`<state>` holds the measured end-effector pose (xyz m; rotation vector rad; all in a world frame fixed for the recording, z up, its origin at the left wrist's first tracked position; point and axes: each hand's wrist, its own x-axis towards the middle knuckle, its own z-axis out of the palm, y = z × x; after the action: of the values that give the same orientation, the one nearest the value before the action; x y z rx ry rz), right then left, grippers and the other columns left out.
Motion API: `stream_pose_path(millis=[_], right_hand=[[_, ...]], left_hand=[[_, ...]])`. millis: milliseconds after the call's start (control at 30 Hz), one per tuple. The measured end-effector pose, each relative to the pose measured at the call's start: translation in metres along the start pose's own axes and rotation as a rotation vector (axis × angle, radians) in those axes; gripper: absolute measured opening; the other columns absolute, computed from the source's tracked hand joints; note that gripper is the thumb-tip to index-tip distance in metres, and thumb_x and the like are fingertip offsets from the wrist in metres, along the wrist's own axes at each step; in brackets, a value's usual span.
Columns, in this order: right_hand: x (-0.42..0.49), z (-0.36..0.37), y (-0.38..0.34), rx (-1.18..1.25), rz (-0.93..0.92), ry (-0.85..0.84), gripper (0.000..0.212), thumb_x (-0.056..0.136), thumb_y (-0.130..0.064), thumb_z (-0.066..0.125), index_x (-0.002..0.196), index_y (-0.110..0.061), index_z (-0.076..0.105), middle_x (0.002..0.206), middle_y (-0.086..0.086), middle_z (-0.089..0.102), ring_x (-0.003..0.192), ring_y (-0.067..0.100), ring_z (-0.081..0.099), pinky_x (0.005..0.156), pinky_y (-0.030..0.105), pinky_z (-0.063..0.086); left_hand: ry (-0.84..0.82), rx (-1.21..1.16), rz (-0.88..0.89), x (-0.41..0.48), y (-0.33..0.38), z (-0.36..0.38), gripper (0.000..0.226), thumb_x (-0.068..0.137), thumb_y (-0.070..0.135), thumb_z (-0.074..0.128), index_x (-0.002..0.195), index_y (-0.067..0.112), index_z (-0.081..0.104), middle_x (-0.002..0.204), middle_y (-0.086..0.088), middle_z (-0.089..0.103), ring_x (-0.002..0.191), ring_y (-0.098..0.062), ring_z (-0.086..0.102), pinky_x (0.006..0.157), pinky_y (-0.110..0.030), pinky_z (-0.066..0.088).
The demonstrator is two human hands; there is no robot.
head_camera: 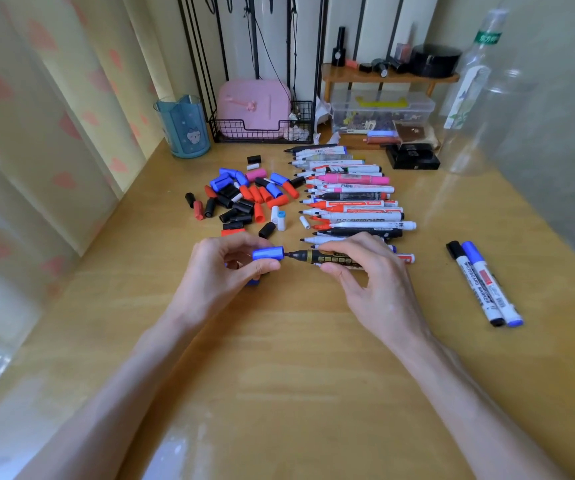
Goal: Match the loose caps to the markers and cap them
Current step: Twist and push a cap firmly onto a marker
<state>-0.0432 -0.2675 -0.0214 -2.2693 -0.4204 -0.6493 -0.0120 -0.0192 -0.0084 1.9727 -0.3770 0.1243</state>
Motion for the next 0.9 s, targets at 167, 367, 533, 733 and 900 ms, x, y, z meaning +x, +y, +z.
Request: stream_pose_path(millis=[167, 367, 533, 733, 900], right_hand=[[-0.002, 0.005, -0.003, -0.006, -0.047, -0.038, 0.024, 0.092, -0.019, 0.078, 0.116, -0.017, 0.076, 0.098, -0.005, 0.064, 0.095, 0.019, 0.062, 0.084, 0.038, 0.052], [-0.004, 0.007, -0.003, -0.022, -0.075, -0.023, 0.025, 0.092, -0.017, 0.079, 0.116, -0.015, 0.077, 0.098, -0.005, 0.065, 0.092, 0.018, 0.063, 0.084, 0.034, 0.051], [-0.005, 0.011, -0.008, -0.055, -0.082, 0.022, 0.024, 0.091, -0.014, 0.079, 0.115, -0.015, 0.078, 0.095, -0.003, 0.066, 0.089, 0.019, 0.063, 0.082, 0.032, 0.051], [-0.005, 0.013, -0.007, -0.037, -0.07, 0.01, 0.024, 0.092, -0.016, 0.077, 0.115, -0.016, 0.079, 0.094, -0.003, 0.066, 0.088, 0.02, 0.063, 0.08, 0.037, 0.052], [-0.003, 0.009, -0.008, -0.004, -0.057, -0.015, 0.024, 0.094, -0.019, 0.076, 0.118, -0.016, 0.077, 0.098, -0.004, 0.066, 0.092, 0.02, 0.064, 0.083, 0.038, 0.052]], left_hand=[[-0.056, 0.054, 0.073, -0.003, 0.001, 0.009, 0.02, 0.078, 0.042, 0.083, 0.093, 0.03, 0.077, 0.077, 0.009, 0.074, 0.065, -0.006, 0.062, 0.067, -0.02, 0.047], [-0.009, 0.148, 0.126, -0.005, 0.0, 0.016, 0.027, 0.077, 0.047, 0.081, 0.095, 0.028, 0.079, 0.077, 0.015, 0.073, 0.07, -0.008, 0.064, 0.068, -0.011, 0.043], [0.024, 0.163, 0.157, -0.006, 0.004, 0.015, 0.026, 0.078, 0.043, 0.082, 0.095, 0.023, 0.081, 0.072, 0.024, 0.067, 0.064, -0.004, 0.056, 0.066, -0.009, 0.041], [0.026, 0.18, 0.172, -0.008, 0.007, 0.015, 0.025, 0.08, 0.04, 0.082, 0.096, 0.021, 0.081, 0.073, 0.027, 0.066, 0.066, 0.0, 0.057, 0.066, -0.009, 0.04], [-0.011, 0.226, 0.214, -0.007, 0.007, 0.015, 0.02, 0.089, 0.033, 0.079, 0.105, 0.021, 0.079, 0.08, 0.026, 0.066, 0.067, -0.002, 0.054, 0.065, -0.011, 0.039]])
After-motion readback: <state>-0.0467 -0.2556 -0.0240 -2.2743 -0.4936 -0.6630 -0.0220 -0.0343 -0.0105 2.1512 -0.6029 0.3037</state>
